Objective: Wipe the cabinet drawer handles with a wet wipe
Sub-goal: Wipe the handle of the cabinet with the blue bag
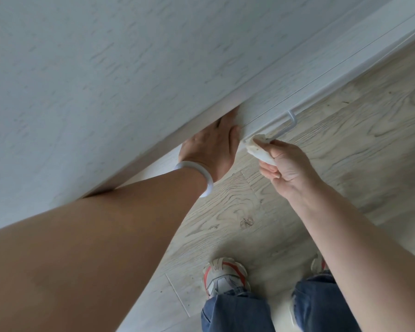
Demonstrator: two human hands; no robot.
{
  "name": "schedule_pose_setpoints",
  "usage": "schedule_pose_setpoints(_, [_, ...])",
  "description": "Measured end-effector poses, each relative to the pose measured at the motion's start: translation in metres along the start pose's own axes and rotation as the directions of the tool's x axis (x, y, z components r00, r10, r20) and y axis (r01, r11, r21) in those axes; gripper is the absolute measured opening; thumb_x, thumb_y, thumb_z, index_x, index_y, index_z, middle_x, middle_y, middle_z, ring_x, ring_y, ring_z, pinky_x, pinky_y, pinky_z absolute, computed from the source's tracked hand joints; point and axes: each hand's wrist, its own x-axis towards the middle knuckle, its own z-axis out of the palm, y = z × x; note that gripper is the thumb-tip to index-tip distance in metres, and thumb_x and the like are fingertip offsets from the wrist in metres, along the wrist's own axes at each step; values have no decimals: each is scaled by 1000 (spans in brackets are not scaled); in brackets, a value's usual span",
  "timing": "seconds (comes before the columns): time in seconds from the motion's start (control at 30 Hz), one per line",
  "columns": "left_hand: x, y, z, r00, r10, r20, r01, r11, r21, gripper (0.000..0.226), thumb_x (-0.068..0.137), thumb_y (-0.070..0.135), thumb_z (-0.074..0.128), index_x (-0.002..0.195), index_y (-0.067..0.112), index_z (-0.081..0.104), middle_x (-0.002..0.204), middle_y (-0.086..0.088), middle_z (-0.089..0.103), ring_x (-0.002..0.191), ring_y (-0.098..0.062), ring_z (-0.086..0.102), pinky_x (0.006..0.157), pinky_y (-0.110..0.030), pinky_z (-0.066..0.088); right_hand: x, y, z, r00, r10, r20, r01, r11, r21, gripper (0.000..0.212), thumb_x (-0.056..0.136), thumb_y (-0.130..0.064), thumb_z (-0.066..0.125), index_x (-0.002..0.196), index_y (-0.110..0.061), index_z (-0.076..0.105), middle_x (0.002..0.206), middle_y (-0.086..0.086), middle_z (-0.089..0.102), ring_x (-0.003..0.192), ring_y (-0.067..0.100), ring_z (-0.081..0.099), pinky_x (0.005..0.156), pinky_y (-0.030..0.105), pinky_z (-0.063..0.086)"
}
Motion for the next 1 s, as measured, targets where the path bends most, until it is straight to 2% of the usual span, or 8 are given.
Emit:
schedule_pose_setpoints(0.13, [1, -1, 2, 1000, 4, 2, -4, 1000, 24, 49, 104, 40, 16, 153, 29, 15, 149, 4, 41, 133, -23, 43, 103, -43, 41, 1, -40, -18, 992, -50, -113, 37, 993, -114, 6, 80, -12, 72, 77, -9, 67, 70, 3, 66, 37, 3, 35, 31, 17, 25])
schedule_pose_setpoints(0.33, [1, -4, 4, 1000, -5, 6, 5, 1000, -5, 47, 104, 42, 15, 148, 31, 23, 145, 5, 44, 128, -24, 48, 97, -44, 45, 9, -74, -18, 946, -217, -240, 92, 892, -443, 9, 81, -15, 74, 75, -12, 68, 62, 0, 65, 41, 6, 40, 39, 19, 30])
schedule_pose_setpoints(0.4, [2, -4, 5, 1000, -3, 13, 3, 1000, -5, 47, 104, 42, 15, 149, 32, 22, 145, 5, 44, 128, -24, 49, 97, -44, 45, 11, -76, -16, 917, -336, -214, 122, 747, -653, 13, 86, -17, 69, 74, -13, 65, 64, 0, 61, 46, 8, 44, 44, 20, 33])
schedule_pose_setpoints(0.47, [2, -4, 5, 1000, 1, 4, -1, 1000, 1, 48, 104, 42, 15, 150, 31, 22, 147, 4, 42, 130, -24, 46, 99, -45, 44, 11, -67, -14, 853, -512, -101, 175, 462, -870, 14, 89, -21, 63, 79, -10, 64, 65, -2, 56, 55, 11, 47, 47, 20, 33])
schedule_pose_setpoints(0.53, [2, -5, 5, 1000, 4, -15, -4, 1000, 15, 48, 104, 41, 16, 151, 29, 21, 149, 3, 40, 133, -23, 43, 101, -44, 43, 6, -51, -11, 761, -648, -26, 221, 297, -929, 16, 90, -22, 60, 91, -7, 66, 75, -2, 58, 69, 15, 51, 56, 21, 33])
schedule_pose_setpoints(0.7, [2, -5, 7, 1000, 3, -22, -2, 999, 39, 49, 104, 41, 18, 151, 28, 22, 150, 1, 39, 135, -24, 41, 102, -44, 43, 4, -30, -8, 663, -737, -131, 273, 401, -875, 19, 90, -18, 60, 100, -3, 65, 83, -1, 57, 77, 14, 50, 62, 9, 30])
schedule_pose_setpoints(0.87, [3, -3, 6, 1000, 12, -25, -10, 998, 55, 52, 104, 41, 17, 154, 28, 13, 155, 2, 31, 138, -25, 38, 105, -46, 41, 15, -44, -12, 635, -772, -36, 316, 301, -900, 11, 87, -17, 62, 79, -9, 61, 71, -2, 52, 68, 16, 47, 55, 4, 27])
schedule_pose_setpoints(1.0, [1, -3, 5, 1000, 2, -10, -1, 998, 57, 51, 104, 40, 18, 153, 27, 16, 154, 0, 35, 136, -25, 40, 104, -44, 41, 3, -22, -7, 592, -796, -125, 370, 406, -835, 13, 89, -15, 61, 97, -8, 69, 82, -7, 61, 76, 8, 54, 66, 0, 34])
